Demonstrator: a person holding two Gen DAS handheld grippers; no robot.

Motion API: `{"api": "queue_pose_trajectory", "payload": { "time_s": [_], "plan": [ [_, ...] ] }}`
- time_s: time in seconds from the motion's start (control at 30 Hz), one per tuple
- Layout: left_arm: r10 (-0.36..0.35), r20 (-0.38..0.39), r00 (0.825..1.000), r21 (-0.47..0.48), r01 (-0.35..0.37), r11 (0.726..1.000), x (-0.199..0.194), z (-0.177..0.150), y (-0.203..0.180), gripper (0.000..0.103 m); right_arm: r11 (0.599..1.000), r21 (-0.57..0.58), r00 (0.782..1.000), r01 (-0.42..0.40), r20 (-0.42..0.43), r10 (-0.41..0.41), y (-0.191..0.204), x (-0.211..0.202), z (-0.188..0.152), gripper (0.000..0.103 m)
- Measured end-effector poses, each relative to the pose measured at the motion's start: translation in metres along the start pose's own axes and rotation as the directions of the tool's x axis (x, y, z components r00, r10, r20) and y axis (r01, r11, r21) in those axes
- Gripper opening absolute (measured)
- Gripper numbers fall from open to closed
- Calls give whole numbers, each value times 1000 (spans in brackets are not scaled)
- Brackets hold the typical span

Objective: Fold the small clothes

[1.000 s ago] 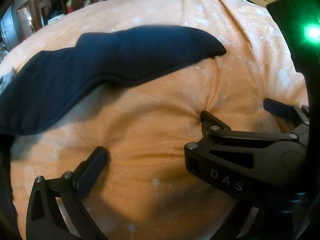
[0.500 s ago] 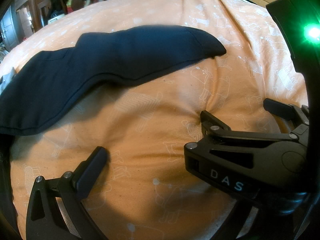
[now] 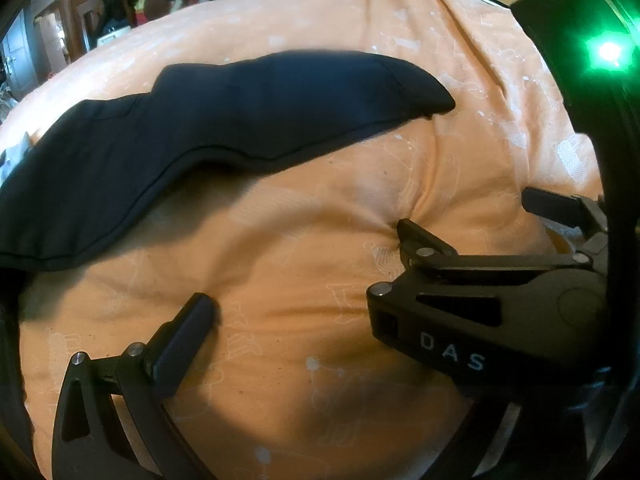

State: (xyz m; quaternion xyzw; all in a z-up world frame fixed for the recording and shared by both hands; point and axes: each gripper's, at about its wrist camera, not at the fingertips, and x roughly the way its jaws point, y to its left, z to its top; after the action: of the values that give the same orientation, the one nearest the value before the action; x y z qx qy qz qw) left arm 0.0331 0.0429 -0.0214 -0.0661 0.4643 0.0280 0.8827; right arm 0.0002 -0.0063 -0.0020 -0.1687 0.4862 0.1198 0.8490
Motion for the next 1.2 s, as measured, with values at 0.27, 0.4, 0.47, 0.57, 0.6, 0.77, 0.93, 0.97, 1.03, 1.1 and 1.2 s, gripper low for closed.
{"api": "queue_pose_trajectory", "payload": {
  "time_s": [0.27,0.4,0.47,0.57,0.6,0.77,0.93,0.97,1.03,1.1,1.2],
  "plan": [
    [-183,-152,971,46,192,980,-1,12,21,103,993,47,991,-111,83,107,-18,-27,15,103],
    [-393,-306,867,33,422,906,-19,13,46,103,990,116,965,-85,257,53,-36,-68,20,103],
    [-493,-354,795,-37,514,857,-31,9,64,103,992,121,912,-47,409,-7,-31,-112,19,103],
    [-606,-359,710,-138,601,787,-60,1,98,103,992,94,828,-82,561,16,-11,-162,16,103],
    [-635,-358,685,-155,627,763,-72,-1,110,103,993,65,776,-102,629,39,0,-193,12,103],
    [-679,-238,695,-25,694,719,-203,-22,191,103,991,-82,601,-104,789,129,49,-275,-9,103],
    [-738,-19,674,63,738,672,-347,-51,274,103,923,-142,436,-358,849,300,76,-330,-24,103],
    [-745,19,667,74,742,666,-367,-56,284,103,888,-159,401,-431,848,346,82,-329,-23,103],
    [-754,77,652,76,751,656,-402,-65,300,103,769,-185,334,-612,820,464,105,-318,-32,103],
    [-786,121,607,73,784,617,-435,-76,314,103,744,-179,374,-644,774,511,138,-292,-28,103],
    [-802,157,577,102,798,594,-470,-86,321,103,690,-182,428,-701,666,611,189,-249,-30,103]
  ]
}}
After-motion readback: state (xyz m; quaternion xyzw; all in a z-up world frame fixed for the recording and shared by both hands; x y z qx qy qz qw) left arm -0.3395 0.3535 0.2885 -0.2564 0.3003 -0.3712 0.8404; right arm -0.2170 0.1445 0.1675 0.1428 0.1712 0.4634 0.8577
